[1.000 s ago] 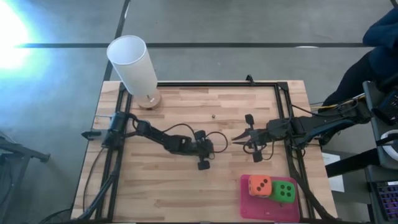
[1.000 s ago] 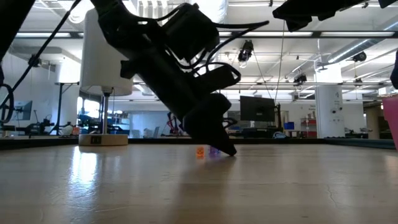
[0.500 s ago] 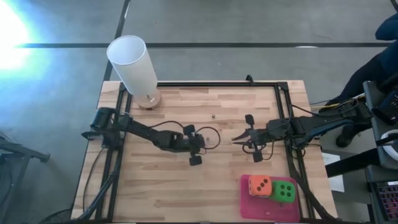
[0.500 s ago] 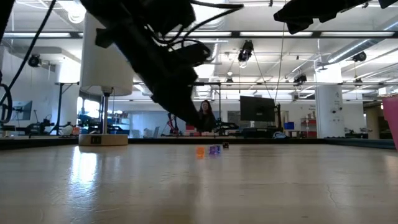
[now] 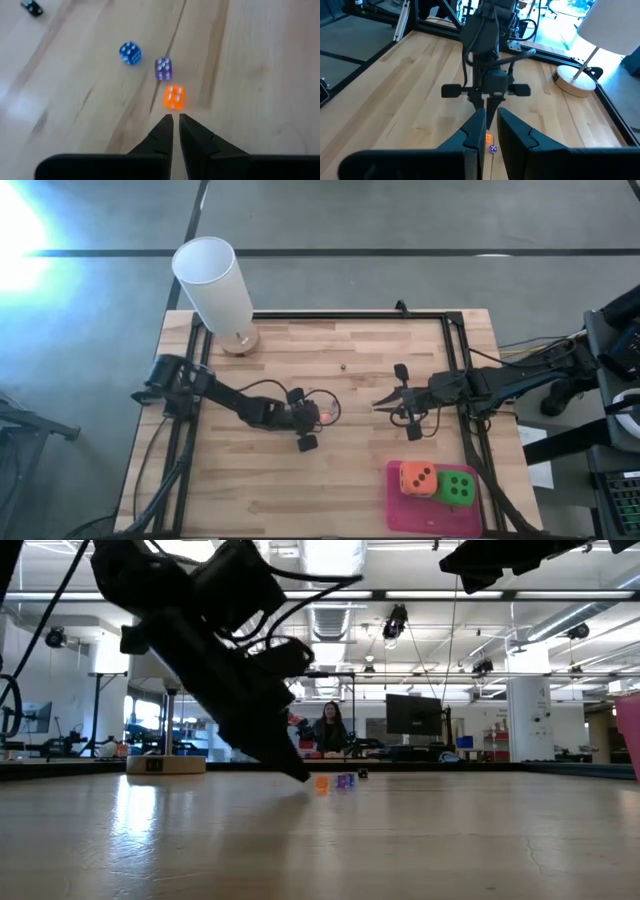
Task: Pick & Place Dice
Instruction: Move the small orange die slightly right on the table
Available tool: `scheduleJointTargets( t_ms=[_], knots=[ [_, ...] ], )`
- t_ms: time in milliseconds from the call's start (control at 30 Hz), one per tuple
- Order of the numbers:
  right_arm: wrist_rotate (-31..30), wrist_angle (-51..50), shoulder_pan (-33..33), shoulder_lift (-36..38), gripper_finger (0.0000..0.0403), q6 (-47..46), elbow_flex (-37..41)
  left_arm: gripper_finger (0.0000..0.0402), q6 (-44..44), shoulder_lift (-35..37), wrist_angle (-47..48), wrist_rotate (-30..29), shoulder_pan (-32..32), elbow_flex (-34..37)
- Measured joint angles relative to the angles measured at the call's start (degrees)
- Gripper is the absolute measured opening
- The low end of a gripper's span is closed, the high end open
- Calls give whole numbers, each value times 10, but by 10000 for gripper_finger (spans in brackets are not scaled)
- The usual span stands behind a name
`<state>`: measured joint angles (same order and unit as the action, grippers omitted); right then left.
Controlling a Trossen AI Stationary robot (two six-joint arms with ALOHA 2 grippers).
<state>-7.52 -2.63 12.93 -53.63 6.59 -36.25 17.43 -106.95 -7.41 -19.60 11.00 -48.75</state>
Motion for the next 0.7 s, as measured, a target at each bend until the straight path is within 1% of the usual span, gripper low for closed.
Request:
scheduleJointTargets(
  t_ms=[200,500,700],
  knots=[
    [0,0,0,0,43,-2,0,36,-14,-37,-53,1,-1,-7],
    [0,0,0,0,43,-2,0,36,-50,-83,-57,-4,-6,-57],
    [0,0,0,0,43,-2,0,36,-71,-85,-45,2,-15,-73]
  ],
)
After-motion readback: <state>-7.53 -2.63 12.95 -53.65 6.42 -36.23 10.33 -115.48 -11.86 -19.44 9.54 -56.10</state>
